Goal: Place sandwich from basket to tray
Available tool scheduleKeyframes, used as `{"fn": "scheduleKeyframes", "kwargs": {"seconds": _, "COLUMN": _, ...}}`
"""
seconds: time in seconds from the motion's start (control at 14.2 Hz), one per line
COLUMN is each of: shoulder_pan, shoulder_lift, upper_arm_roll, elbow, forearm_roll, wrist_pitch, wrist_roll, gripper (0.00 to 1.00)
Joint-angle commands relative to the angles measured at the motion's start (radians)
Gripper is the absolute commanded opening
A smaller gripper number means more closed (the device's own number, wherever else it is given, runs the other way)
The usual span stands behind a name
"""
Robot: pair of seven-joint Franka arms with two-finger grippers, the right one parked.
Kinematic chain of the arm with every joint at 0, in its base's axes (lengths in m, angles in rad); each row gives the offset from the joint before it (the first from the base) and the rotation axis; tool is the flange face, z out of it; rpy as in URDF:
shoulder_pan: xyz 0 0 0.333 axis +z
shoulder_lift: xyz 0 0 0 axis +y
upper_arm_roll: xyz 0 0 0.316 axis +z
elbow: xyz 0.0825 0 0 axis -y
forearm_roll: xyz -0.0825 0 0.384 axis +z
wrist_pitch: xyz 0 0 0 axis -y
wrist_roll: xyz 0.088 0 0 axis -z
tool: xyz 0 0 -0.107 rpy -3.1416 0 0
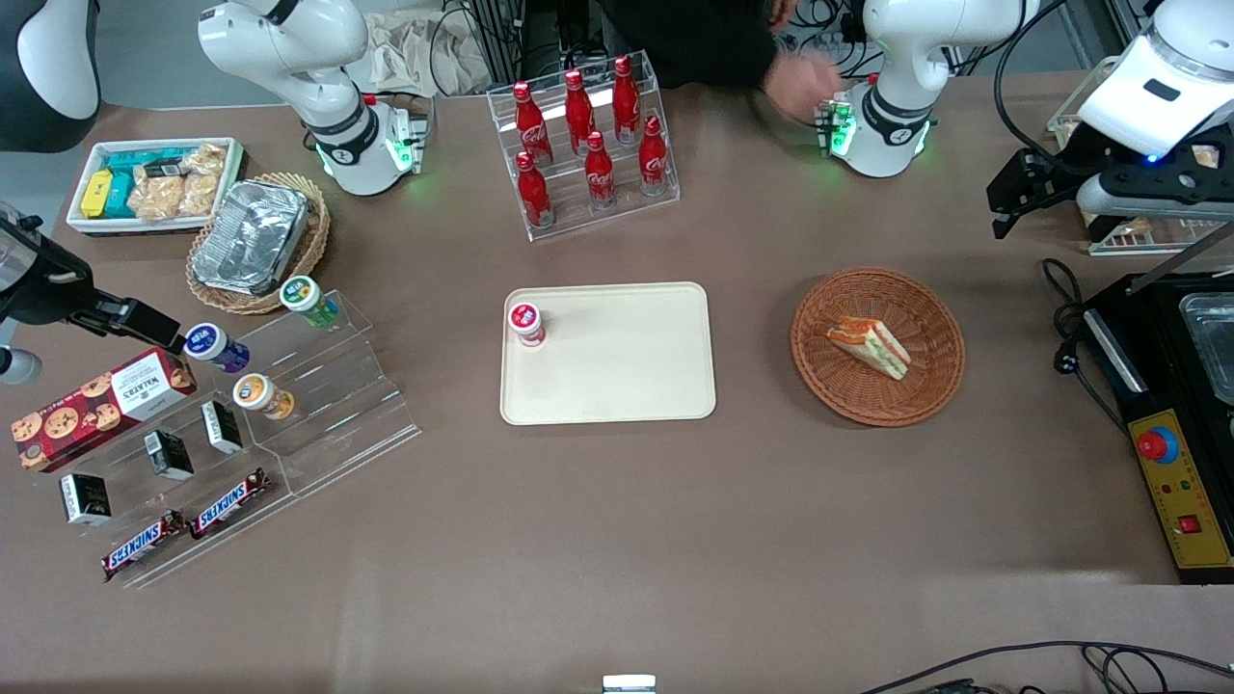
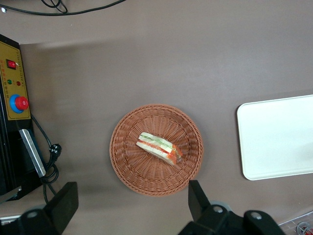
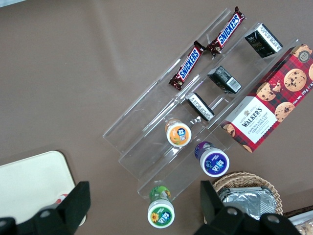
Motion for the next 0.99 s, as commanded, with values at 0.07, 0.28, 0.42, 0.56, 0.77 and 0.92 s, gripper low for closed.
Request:
{"fn": "scheduleKeyframes", "kwargs": {"seconds": 0.07, "shoulder_pan": 0.001, "shoulder_lift": -0.026, "upper_arm_roll": -0.003, "elbow": -0.010, "forearm_roll": 0.014, "wrist_pitch": -0.022, "wrist_roll": -0.019, "gripper": 1.00}}
{"fn": "scheduleKeyframes", "kwargs": {"seconds": 0.28, "shoulder_pan": 0.003, "shoulder_lift": -0.027, "upper_arm_roll": 0.000, "elbow": -0.010, "forearm_roll": 0.015, "wrist_pitch": -0.022, "wrist_roll": -0.018, "gripper": 1.00}}
{"fn": "scheduleKeyframes", "kwargs": {"seconds": 0.42, "shoulder_pan": 0.001, "shoulder_lift": -0.021, "upper_arm_roll": -0.002, "elbow": -0.010, "forearm_roll": 0.011, "wrist_pitch": -0.022, "wrist_roll": -0.069, "gripper": 1.00}}
{"fn": "scheduleKeyframes", "kwargs": {"seconds": 0.56, "shoulder_pan": 0.003, "shoulder_lift": -0.021, "upper_arm_roll": 0.000, "elbow": -0.009, "forearm_roll": -0.003, "wrist_pitch": -0.022, "wrist_roll": -0.128, "gripper": 1.00}}
{"fn": "scheduleKeyframes", "kwargs": {"seconds": 0.77, "shoulder_pan": -0.006, "shoulder_lift": -0.017, "upper_arm_roll": -0.005, "elbow": -0.018, "forearm_roll": 0.012, "wrist_pitch": -0.044, "wrist_roll": -0.256, "gripper": 1.00}}
{"fn": "scheduleKeyframes", "kwargs": {"seconds": 0.92, "shoulder_pan": -0.008, "shoulder_lift": -0.017, "upper_arm_roll": -0.006, "elbow": -0.026, "forearm_roll": -0.003, "wrist_pitch": -0.071, "wrist_roll": -0.385, "gripper": 1.00}}
